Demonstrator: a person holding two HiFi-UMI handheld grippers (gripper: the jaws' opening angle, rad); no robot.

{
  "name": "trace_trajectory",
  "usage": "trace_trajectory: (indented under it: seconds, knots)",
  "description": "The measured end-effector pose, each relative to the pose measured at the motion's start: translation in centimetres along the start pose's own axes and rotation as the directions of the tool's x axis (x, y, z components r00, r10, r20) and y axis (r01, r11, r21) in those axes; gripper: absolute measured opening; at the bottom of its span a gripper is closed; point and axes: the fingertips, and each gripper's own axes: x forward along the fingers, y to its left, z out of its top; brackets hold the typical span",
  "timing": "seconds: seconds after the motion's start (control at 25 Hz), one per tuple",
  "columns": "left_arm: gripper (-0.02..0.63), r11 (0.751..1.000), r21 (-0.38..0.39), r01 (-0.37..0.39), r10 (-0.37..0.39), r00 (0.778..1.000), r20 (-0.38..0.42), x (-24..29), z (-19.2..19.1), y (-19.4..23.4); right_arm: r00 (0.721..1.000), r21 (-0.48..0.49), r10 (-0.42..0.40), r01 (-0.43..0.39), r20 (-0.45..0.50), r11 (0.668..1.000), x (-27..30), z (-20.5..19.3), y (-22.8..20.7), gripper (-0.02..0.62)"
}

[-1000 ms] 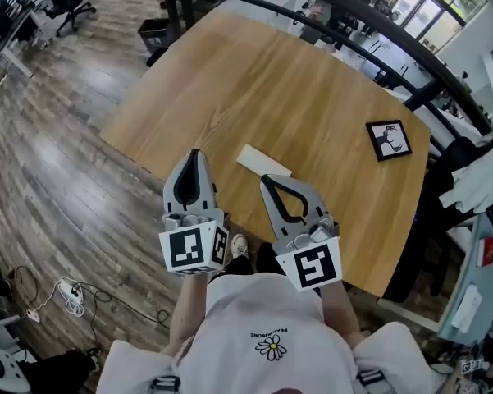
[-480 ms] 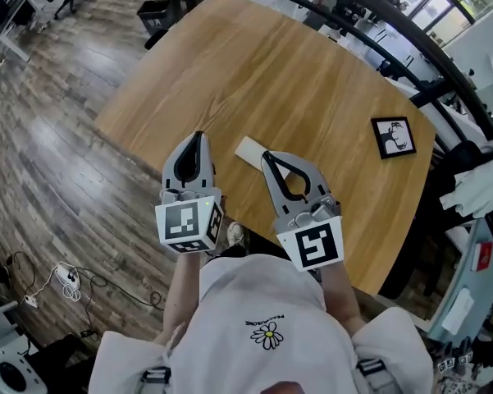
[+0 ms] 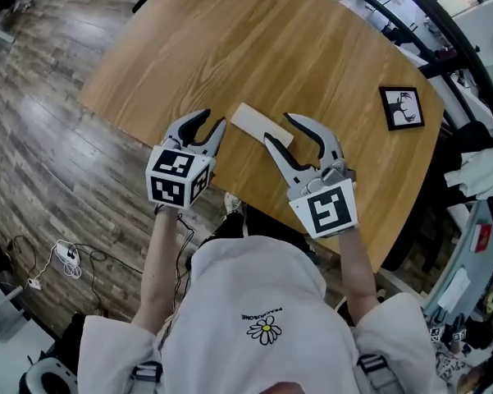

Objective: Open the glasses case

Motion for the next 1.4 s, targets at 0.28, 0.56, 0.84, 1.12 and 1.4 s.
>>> trace_trajectory:
  seconds: [0.28,0.56,0.84,1.12,1.4]
  knots:
    - [0.195,0.992,-0.023,0.127,-0.128,0.945,-0.302,5.0,-7.2,-0.3,0.98,0.015,0.07,-0.069,-0.187,0.998,1.4,-9.2,2.6,0.202]
    - [0.199,0.989,-0.03,0.142,-0.142,0.898,-0.417,7.5,-10.5,-0.3,0.932,-0.009,0.122,-0.133,-0.34,0.991,2.7,-16.0,4.6,0.239]
    - [0.196,0.99,-0.026,0.14,-0.137,0.884,-0.448,8.9,-11.3,-0.3,0.9,-0.024,0.129,-0.153,-0.416,0.988,3.6,-20.3,5.2,0.262]
    - [0.17,0.989,0.02,0.149,-0.119,0.856,-0.504,9.5,-11.9,-0.2,0.891,-0.047,0.122,-0.158,-0.437,0.986,4.2,-21.7,5.2,0.262]
    - [0.16,0.983,0.04,0.179,-0.13,0.836,-0.533,9.5,-12.0,-0.1,0.886,-0.119,0.096,-0.167,-0.454,0.979,4.6,-22.0,5.7,0.261]
